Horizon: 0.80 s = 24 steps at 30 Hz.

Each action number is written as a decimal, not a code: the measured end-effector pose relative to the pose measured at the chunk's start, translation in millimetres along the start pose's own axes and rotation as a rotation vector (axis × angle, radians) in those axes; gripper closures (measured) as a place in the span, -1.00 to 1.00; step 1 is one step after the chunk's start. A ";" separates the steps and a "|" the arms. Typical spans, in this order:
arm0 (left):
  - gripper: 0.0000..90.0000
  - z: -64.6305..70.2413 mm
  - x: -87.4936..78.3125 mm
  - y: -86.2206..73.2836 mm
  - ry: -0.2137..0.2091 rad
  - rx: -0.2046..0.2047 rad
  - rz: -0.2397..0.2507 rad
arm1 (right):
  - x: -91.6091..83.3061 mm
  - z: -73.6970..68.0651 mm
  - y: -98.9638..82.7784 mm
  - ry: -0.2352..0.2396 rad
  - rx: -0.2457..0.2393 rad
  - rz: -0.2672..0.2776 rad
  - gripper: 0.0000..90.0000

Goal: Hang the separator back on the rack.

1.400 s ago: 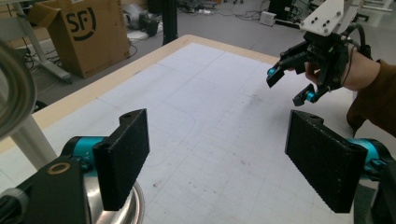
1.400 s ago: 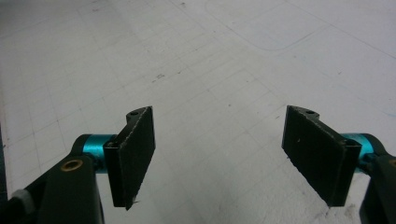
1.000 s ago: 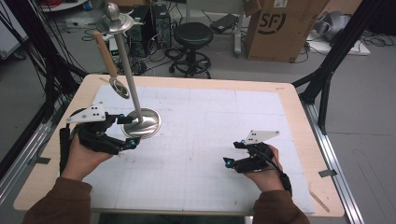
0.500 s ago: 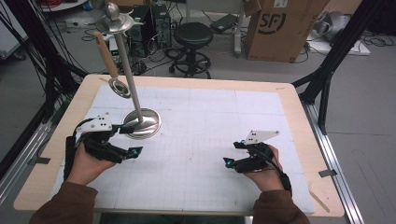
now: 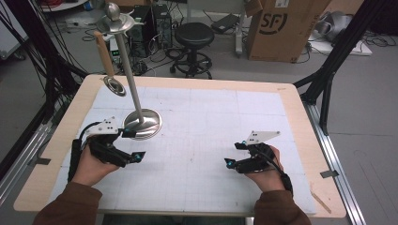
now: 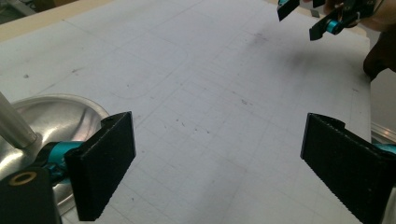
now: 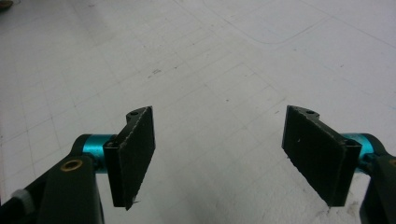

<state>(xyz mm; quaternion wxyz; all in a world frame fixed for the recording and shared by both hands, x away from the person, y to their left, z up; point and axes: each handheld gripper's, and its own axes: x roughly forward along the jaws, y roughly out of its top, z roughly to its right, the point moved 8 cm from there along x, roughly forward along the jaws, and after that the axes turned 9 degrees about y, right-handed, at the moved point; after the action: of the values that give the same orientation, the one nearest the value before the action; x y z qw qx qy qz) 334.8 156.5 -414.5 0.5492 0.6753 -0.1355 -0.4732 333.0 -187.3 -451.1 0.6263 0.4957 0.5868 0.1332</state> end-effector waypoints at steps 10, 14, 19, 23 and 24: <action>-0.84 2.7 3.0 -2.3 -0.016 0.014 -0.008 | 1.5 0.2 -0.4 -0.003 -0.004 -0.008 -0.45; -0.84 3.6 2.6 -2.5 -0.018 0.016 -0.008 | 2.7 -1.2 -0.6 0.000 0.000 -0.012 -0.45; -0.84 3.1 2.3 -2.6 -0.012 0.010 -0.005 | 2.8 -0.4 -0.1 -0.002 -0.004 -0.008 -0.45; -0.84 2.7 2.7 -3.9 -0.012 0.006 -0.007 | 3.1 -1.4 -0.4 0.001 -0.003 -0.012 -0.45; -0.84 2.6 3.1 -4.3 -0.010 0.008 -0.009 | 3.0 -1.3 -0.4 0.000 -0.005 -0.013 -0.45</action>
<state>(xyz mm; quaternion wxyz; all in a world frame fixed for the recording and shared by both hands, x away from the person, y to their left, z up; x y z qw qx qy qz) 332.9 154.3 -419.7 0.5438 0.6758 -0.1372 -0.4784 332.6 -184.6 -453.0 0.6287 0.4900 0.5896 0.1305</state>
